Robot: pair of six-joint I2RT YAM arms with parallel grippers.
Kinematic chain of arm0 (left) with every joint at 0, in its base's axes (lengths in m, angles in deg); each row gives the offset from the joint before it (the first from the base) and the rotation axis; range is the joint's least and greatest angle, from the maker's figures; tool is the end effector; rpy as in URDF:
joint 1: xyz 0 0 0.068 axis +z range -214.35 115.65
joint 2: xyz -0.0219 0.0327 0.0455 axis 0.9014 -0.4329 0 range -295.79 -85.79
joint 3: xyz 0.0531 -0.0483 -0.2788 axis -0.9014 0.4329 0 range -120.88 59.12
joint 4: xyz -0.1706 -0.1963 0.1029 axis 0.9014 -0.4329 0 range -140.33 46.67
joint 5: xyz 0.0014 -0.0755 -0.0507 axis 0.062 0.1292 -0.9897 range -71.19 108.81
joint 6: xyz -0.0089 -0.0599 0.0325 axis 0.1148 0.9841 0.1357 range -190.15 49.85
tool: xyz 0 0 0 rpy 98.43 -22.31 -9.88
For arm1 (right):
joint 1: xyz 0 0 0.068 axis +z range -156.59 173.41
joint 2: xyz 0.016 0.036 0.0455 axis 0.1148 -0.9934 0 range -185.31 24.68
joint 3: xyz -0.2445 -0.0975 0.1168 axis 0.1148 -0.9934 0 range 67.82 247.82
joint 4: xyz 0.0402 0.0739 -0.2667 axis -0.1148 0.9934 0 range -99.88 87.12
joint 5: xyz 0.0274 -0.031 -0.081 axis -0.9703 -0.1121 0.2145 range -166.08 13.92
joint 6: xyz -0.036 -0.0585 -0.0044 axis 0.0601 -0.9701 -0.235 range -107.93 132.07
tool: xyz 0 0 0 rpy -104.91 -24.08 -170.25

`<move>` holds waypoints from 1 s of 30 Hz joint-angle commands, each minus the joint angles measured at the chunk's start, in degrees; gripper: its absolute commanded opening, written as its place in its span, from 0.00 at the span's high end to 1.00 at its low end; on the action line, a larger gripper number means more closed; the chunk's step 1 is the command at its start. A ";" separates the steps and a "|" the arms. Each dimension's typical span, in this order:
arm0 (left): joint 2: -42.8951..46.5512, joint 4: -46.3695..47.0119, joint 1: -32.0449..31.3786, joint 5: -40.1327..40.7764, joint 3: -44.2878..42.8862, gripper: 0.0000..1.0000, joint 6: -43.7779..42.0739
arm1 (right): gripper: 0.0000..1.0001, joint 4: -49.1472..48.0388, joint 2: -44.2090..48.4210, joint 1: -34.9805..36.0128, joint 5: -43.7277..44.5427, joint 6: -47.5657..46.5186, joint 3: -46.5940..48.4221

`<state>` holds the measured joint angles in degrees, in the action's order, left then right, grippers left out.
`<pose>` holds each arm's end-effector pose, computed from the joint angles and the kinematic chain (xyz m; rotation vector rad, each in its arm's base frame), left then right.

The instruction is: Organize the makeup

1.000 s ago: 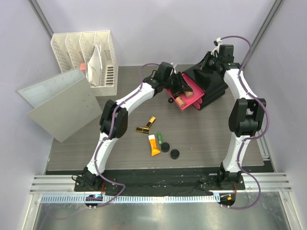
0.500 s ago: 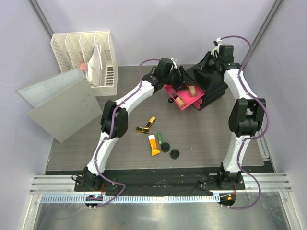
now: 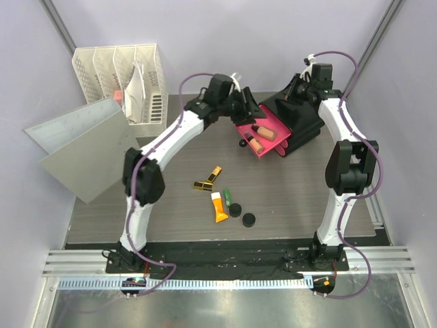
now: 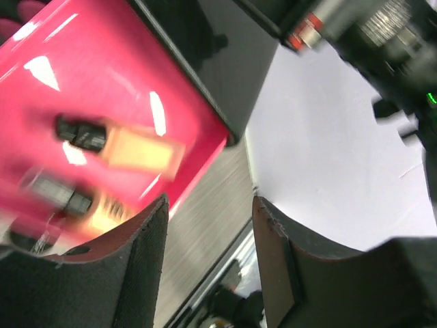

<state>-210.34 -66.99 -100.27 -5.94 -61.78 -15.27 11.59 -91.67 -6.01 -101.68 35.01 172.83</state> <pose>0.4373 -0.3456 0.3297 -0.0755 2.3186 -1.3514 0.5192 0.0293 0.3036 0.1556 2.1597 0.7166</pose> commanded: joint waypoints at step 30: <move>18.04 -24.50 -1.87 5.34 44.18 0.46 -8.03 | 0.99 13.24 -5.02 0.12 2.93 -1.14 -2.80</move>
<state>-187.63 -91.60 -101.43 2.24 -15.29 -23.40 11.79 -91.71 -6.01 -101.73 35.20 172.94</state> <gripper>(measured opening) 0.536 0.015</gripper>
